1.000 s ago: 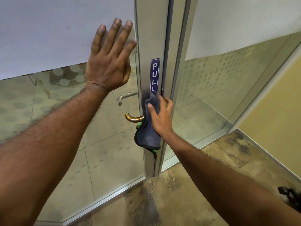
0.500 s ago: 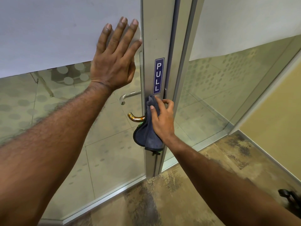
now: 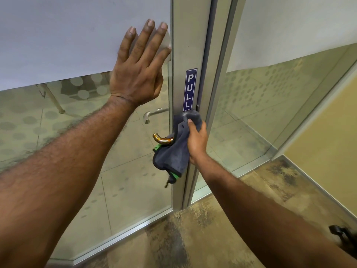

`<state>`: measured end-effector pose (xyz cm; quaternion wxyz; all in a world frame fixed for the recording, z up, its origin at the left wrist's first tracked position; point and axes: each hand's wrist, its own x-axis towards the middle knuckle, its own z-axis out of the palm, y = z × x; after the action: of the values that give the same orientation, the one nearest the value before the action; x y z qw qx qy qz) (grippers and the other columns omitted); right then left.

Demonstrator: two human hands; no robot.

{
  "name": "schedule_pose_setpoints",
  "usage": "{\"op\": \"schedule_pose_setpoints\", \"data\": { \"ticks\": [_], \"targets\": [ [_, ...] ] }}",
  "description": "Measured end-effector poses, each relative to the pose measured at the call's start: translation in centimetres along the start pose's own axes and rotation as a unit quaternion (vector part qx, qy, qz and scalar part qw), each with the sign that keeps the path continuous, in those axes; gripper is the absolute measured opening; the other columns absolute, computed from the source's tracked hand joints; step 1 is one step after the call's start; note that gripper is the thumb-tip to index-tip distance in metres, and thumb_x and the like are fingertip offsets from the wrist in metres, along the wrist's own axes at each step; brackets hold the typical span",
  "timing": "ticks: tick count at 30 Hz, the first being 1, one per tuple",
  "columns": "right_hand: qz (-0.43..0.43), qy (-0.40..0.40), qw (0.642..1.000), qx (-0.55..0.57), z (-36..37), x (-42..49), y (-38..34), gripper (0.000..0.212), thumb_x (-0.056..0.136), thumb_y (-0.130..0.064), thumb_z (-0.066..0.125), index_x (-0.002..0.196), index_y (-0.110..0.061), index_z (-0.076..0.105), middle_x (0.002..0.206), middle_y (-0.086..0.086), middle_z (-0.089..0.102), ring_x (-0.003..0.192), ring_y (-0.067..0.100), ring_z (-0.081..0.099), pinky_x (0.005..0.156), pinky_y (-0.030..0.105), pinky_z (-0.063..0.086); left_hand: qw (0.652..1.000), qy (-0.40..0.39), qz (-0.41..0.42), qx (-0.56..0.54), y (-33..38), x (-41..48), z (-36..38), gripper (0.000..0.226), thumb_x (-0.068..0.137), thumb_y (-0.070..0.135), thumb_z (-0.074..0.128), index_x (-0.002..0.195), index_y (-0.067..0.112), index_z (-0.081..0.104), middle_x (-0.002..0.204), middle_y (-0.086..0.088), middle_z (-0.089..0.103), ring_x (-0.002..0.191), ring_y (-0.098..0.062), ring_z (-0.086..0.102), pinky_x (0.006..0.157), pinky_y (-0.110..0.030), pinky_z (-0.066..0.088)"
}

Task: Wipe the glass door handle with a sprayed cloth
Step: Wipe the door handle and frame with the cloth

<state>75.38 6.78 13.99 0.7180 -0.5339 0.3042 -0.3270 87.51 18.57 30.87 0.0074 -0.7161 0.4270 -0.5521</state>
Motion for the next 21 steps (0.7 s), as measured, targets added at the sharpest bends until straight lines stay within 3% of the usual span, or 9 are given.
{"op": "schedule_pose_setpoints", "data": {
  "ticks": [2, 4, 7, 10, 15, 18, 21],
  "targets": [
    [0.018, -0.009, 0.999, 0.026, -0.5, -0.5, 0.2, 0.042, 0.098, -0.035, 0.058, 0.138, -0.028, 0.048, 0.123, 0.0, 0.064, 0.115, 0.021, 0.064, 0.091, 0.04, 0.057, 1.0, -0.002, -0.002, -0.003, 0.0, 0.0, 0.0, 0.045, 0.102, 0.025, 0.036, 0.143, 0.014, 0.049, 0.164, -0.013, 0.027, 0.151, -0.036, 0.024, 0.121, -0.051, 0.011],
    [-0.001, -0.026, 0.999, -0.029, -1.5, -0.9, 0.3, 0.044, 0.098, -0.031, 0.058, 0.141, -0.028, 0.047, 0.128, -0.001, 0.062, 0.117, 0.02, 0.062, 0.095, 0.04, 0.056, 1.0, -0.007, -0.003, -0.006, 0.0, 0.0, 0.0, 0.045, 0.103, 0.026, 0.035, 0.144, 0.014, 0.048, 0.165, -0.013, 0.025, 0.151, -0.035, 0.023, 0.121, -0.05, 0.009],
    [-0.118, -0.067, 0.977, -0.162, -3.3, -1.4, 0.1, 0.04, 0.098, -0.026, 0.059, 0.137, -0.028, 0.051, 0.13, -0.006, 0.057, 0.12, 0.012, 0.057, 0.097, 0.03, 0.055, 1.0, -0.01, -0.004, -0.008, 0.0, 0.0, 0.1, 0.045, 0.103, 0.026, 0.034, 0.144, 0.014, 0.048, 0.165, -0.012, 0.024, 0.152, -0.035, 0.021, 0.121, -0.05, 0.008],
    [-0.247, -0.081, 0.925, -0.277, -4.0, -1.4, -0.3, 0.042, 0.097, -0.024, 0.061, 0.138, -0.021, 0.052, 0.137, 0.001, 0.048, 0.127, 0.014, 0.05, 0.101, 0.02, 0.049, 1.0, -0.007, -0.006, -0.005, 0.0, 0.0, 0.1, 0.045, 0.104, 0.027, 0.034, 0.144, 0.014, 0.048, 0.165, -0.013, 0.025, 0.151, -0.035, 0.022, 0.121, -0.051, 0.01],
    [-0.278, -0.071, 0.861, -0.42, -1.7, -1.7, -0.2, 0.046, 0.098, -0.035, 0.055, 0.142, -0.031, 0.041, 0.151, 0.005, 0.032, 0.137, 0.027, 0.036, 0.105, 0.037, 0.044, 1.0, -0.014, -0.004, -0.011, 0.0, 0.0, 0.1, 0.045, 0.104, 0.027, 0.033, 0.145, 0.015, 0.047, 0.165, -0.013, 0.024, 0.151, -0.036, 0.022, 0.12, -0.052, 0.011],
    [-0.312, -0.071, 0.834, -0.449, -1.9, -2.2, 0.7, 0.047, 0.099, -0.038, 0.051, 0.144, -0.034, 0.038, 0.151, 0.003, 0.033, 0.138, 0.028, 0.032, 0.104, 0.033, 0.04, 1.0, -0.012, -0.004, -0.014, 0.0, 0.0, 0.1, 0.045, 0.104, 0.027, 0.034, 0.145, 0.014, 0.046, 0.165, -0.013, 0.025, 0.151, -0.037, 0.023, 0.12, -0.053, 0.012],
    [-0.354, -0.097, 0.81, -0.458, -4.0, -2.1, 1.0, 0.052, 0.096, -0.028, 0.057, 0.147, -0.025, 0.042, 0.151, 0.006, 0.038, 0.136, 0.029, 0.036, 0.105, 0.031, 0.038, 1.0, -0.003, -0.002, -0.006, -0.1, 0.0, 0.1, 0.045, 0.103, 0.027, 0.035, 0.145, 0.014, 0.047, 0.164, -0.014, 0.028, 0.15, -0.037, 0.026, 0.119, -0.053, 0.014]
  ]
}}
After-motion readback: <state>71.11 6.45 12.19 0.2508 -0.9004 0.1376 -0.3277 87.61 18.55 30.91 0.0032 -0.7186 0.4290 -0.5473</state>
